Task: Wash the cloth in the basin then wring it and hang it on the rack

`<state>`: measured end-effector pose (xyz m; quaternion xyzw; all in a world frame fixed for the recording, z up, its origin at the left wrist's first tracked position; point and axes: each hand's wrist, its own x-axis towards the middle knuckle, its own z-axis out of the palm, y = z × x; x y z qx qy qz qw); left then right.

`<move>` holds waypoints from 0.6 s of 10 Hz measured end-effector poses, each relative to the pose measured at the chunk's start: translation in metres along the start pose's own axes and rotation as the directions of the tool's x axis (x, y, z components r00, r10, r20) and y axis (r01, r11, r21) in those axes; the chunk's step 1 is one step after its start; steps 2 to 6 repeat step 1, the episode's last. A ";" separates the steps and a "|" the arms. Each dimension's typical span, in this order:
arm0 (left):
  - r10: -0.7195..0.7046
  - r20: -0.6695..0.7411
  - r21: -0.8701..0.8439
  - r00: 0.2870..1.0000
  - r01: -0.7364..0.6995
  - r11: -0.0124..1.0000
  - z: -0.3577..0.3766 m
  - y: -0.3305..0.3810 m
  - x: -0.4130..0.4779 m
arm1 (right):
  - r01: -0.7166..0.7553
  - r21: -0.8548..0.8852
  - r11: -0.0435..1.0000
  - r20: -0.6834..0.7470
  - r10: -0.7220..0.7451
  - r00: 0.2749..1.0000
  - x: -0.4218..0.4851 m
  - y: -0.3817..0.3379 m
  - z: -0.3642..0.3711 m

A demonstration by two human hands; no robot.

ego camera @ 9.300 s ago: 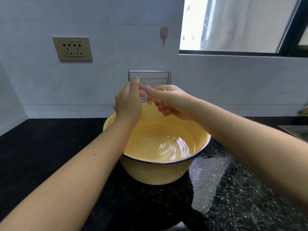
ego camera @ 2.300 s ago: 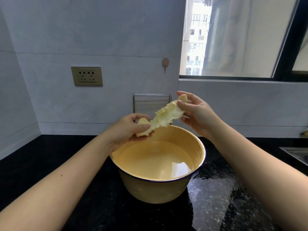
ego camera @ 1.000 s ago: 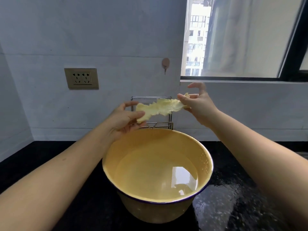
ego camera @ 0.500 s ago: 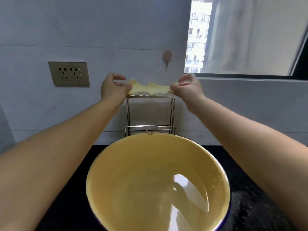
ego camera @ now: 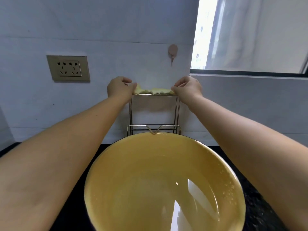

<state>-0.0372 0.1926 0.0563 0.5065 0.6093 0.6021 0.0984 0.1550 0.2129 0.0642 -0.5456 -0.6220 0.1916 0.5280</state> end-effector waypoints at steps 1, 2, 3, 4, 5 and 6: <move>-0.053 -0.032 -0.030 0.998 0.052 0.998 -0.007 0.006 -0.004 | -0.002 -0.015 1.000 0.005 0.002 1.000 -0.006 -0.003 -0.008; -0.053 -0.032 -0.030 0.998 0.052 0.998 -0.007 0.006 -0.004 | -0.002 -0.015 1.000 0.005 0.002 1.000 -0.006 -0.003 -0.008; -0.053 -0.032 -0.030 0.998 0.052 0.998 -0.007 0.006 -0.004 | -0.002 -0.015 1.000 0.005 0.002 1.000 -0.006 -0.003 -0.008; -0.053 -0.032 -0.030 0.998 0.052 0.998 -0.007 0.006 -0.004 | -0.002 -0.015 1.000 0.005 0.002 1.000 -0.006 -0.003 -0.008; -0.053 -0.032 -0.030 0.998 0.052 0.998 -0.007 0.006 -0.004 | -0.002 -0.015 1.000 0.005 0.002 1.000 -0.006 -0.003 -0.008; -0.053 -0.032 -0.030 0.998 0.052 0.998 -0.007 0.006 -0.004 | -0.002 -0.015 1.000 0.005 0.002 1.000 -0.006 -0.003 -0.008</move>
